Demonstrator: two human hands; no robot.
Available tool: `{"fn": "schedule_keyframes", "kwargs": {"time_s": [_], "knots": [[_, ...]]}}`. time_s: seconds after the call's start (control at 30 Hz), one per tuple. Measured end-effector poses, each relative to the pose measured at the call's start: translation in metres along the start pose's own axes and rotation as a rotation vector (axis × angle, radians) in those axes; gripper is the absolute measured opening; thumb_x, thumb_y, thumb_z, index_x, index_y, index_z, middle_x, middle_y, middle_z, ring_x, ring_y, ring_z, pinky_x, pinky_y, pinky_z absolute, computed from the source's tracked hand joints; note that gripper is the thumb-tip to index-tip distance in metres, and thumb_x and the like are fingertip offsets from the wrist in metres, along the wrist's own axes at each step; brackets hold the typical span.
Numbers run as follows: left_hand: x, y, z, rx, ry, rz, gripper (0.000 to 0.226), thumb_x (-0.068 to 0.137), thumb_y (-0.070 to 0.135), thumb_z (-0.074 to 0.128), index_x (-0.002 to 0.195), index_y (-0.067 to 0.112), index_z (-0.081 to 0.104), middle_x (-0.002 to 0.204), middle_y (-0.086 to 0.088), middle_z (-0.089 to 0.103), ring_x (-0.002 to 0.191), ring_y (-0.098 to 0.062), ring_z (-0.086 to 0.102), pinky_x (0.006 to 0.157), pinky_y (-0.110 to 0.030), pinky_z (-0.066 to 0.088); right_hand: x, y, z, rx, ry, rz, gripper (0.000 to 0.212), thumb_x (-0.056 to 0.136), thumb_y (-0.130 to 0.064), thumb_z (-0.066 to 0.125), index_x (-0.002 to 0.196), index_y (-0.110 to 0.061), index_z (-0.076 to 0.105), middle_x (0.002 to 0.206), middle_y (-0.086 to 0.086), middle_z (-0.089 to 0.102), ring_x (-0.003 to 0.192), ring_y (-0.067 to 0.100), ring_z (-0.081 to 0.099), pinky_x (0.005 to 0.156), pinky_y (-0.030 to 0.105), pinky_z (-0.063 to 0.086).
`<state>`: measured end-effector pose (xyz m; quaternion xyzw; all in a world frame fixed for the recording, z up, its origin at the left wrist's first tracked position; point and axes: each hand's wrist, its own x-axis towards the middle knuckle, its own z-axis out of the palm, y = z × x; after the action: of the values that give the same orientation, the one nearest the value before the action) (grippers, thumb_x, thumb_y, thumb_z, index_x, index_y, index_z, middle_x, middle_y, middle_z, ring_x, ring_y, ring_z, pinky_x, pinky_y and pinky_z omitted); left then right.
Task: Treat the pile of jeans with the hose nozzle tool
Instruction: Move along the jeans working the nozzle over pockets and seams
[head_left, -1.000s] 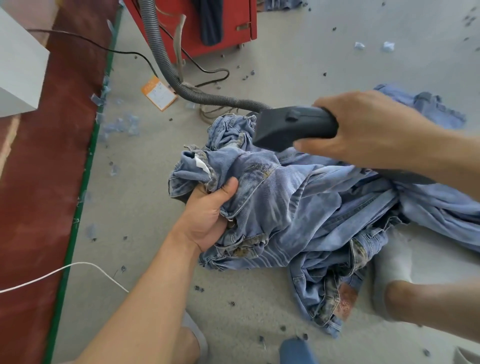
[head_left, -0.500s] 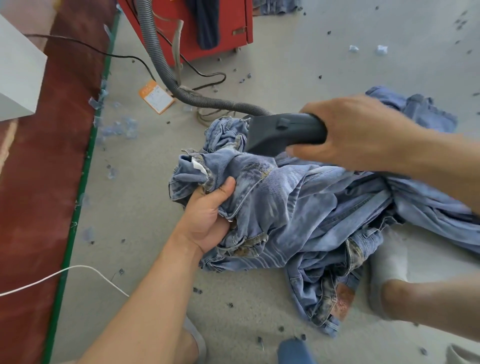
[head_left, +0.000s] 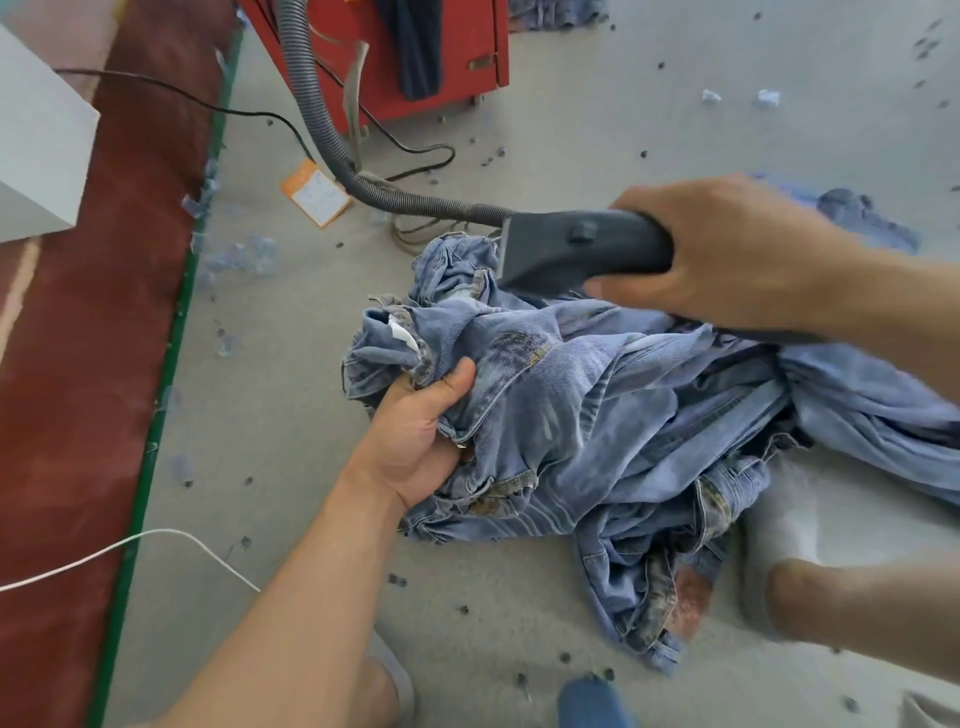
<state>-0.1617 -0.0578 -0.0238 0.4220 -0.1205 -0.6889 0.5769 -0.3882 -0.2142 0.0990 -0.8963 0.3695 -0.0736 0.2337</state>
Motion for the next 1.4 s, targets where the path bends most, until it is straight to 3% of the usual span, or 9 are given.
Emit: {"fn": "schedule_keyframes", "kwargs": {"time_s": [0.23, 0.4, 0.53, 0.7, 0.87, 1.0, 1.13, 1.27, 1.4], "knots": [[-0.001, 0.004, 0.0, 0.003, 0.017, 0.003, 0.042, 0.1, 0.008, 0.057, 0.142, 0.004, 0.058, 0.141, -0.019, 0.063, 0.13, -0.038, 0.06, 0.103, -0.05, 0.054, -0.011, 0.005, -0.007, -0.15, -0.255, -0.046, 0.032, 0.077, -0.067, 0.064, 0.101, -0.047, 0.059, 0.077, -0.034, 0.061, 0.072, -0.009, 0.06, 0.055, 0.023, 0.041], [-0.003, 0.011, 0.003, 0.092, -0.03, 0.018, 0.036, 0.101, 0.002, 0.054, 0.136, 0.003, 0.062, 0.133, -0.019, 0.068, 0.126, -0.036, 0.064, 0.097, -0.044, 0.056, -0.009, -0.009, 0.011, -0.143, -0.21, -0.138, 0.039, 0.08, -0.074, 0.051, 0.105, -0.045, 0.059, 0.069, -0.02, 0.064, 0.061, 0.0, 0.059, 0.058, 0.028, 0.048], [-0.005, 0.018, 0.008, 0.136, -0.041, 0.051, 0.035, 0.098, 0.002, 0.057, 0.133, 0.004, 0.064, 0.131, -0.017, 0.069, 0.124, -0.035, 0.065, 0.101, -0.047, 0.055, -0.004, -0.004, -0.006, -0.034, -0.144, -0.085, 0.027, 0.082, -0.062, 0.067, 0.102, -0.046, 0.059, 0.077, -0.036, 0.063, 0.067, -0.011, 0.061, 0.048, 0.012, 0.04], [-0.007, 0.021, 0.006, 0.165, -0.007, 0.044, 0.039, 0.1, 0.004, 0.057, 0.139, 0.002, 0.059, 0.136, -0.018, 0.066, 0.127, -0.036, 0.063, 0.107, -0.05, 0.051, -0.007, 0.001, -0.017, -0.082, -0.198, -0.035, 0.029, 0.079, -0.063, 0.068, 0.103, -0.049, 0.06, 0.076, -0.031, 0.064, 0.072, -0.007, 0.062, 0.054, 0.025, 0.044], [-0.008, 0.02, 0.008, 0.171, -0.049, 0.044, 0.036, 0.095, 0.007, 0.06, 0.13, 0.009, 0.067, 0.132, -0.015, 0.07, 0.125, -0.032, 0.065, 0.097, -0.04, 0.056, -0.007, -0.024, 0.007, -0.14, -0.227, -0.117, 0.037, 0.081, -0.073, 0.051, 0.105, -0.046, 0.057, 0.073, -0.016, 0.066, 0.063, 0.004, 0.063, 0.062, 0.037, 0.055], [-0.009, 0.022, 0.006, 0.172, -0.049, 0.035, 0.032, 0.094, 0.007, 0.062, 0.123, 0.014, 0.075, 0.131, -0.012, 0.07, 0.123, -0.031, 0.066, 0.095, -0.038, 0.057, 0.0, -0.018, -0.001, -0.007, -0.053, -0.078, 0.03, 0.083, -0.059, 0.067, 0.104, -0.038, 0.065, 0.068, -0.022, 0.061, 0.067, -0.01, 0.061, 0.049, 0.012, 0.043], [-0.011, 0.029, 0.0, 0.167, -0.041, 0.02, 0.04, 0.094, 0.006, 0.062, 0.133, 0.007, 0.066, 0.136, -0.017, 0.066, 0.127, -0.035, 0.063, 0.098, -0.041, 0.056, 0.0, 0.006, -0.02, -0.017, 0.017, 0.002, 0.026, 0.083, -0.054, 0.074, 0.099, -0.036, 0.064, 0.072, -0.019, 0.064, 0.069, -0.008, 0.059, 0.057, 0.022, 0.04], [-0.013, 0.042, -0.006, 0.103, -0.09, 0.037, 0.046, 0.1, 0.01, 0.053, 0.145, 0.001, 0.054, 0.147, -0.023, 0.056, 0.137, -0.039, 0.054, 0.108, -0.046, 0.049, -0.006, 0.018, -0.019, -0.084, -0.098, 0.056, 0.028, 0.081, -0.056, 0.075, 0.102, -0.045, 0.061, 0.07, -0.019, 0.065, 0.065, -0.004, 0.059, 0.062, 0.032, 0.049], [-0.018, 0.058, -0.011, -0.001, -0.026, 0.058, 0.048, 0.095, 0.016, 0.06, 0.141, 0.002, 0.059, 0.144, -0.02, 0.06, 0.132, -0.035, 0.059, 0.102, -0.04, 0.053, -0.007, 0.021, -0.011, -0.187, -0.22, 0.034, 0.035, 0.077, -0.071, 0.064, 0.107, -0.056, 0.055, 0.066, -0.022, 0.062, 0.064, -0.002, 0.058, 0.061, 0.035, 0.051]]}}
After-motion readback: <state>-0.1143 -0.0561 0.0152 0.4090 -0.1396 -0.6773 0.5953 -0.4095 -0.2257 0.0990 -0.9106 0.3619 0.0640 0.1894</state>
